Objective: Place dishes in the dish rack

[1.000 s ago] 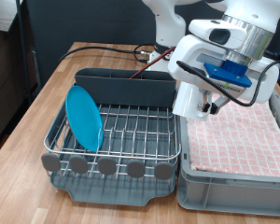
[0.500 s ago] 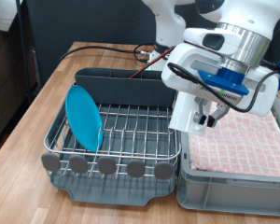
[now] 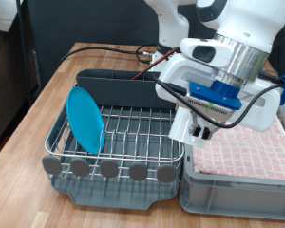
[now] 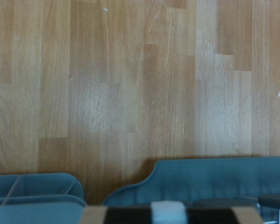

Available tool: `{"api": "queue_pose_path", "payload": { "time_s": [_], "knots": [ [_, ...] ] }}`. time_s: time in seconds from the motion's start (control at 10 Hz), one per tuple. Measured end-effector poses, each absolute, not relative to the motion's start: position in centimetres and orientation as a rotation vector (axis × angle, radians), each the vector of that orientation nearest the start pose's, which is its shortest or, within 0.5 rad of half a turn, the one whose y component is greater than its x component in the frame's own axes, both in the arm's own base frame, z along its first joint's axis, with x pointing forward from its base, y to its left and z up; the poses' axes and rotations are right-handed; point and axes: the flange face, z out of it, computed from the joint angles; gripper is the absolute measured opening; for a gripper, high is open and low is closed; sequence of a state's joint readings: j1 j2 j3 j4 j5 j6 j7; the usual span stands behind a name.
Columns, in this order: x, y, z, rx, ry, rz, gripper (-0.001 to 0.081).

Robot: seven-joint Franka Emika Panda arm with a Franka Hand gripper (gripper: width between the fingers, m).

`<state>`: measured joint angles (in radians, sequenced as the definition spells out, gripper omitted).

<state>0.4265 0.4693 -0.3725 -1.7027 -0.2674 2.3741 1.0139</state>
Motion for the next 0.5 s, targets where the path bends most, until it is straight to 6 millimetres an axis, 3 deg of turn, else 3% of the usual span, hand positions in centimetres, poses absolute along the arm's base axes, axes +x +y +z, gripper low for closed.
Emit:
{"api": "queue_pose_path", "payload": {
  "time_s": [0.5],
  "knots": [
    [69.1,3.6,34.0,-2.989,1.236,-0.570,0.0072]
  ]
}}
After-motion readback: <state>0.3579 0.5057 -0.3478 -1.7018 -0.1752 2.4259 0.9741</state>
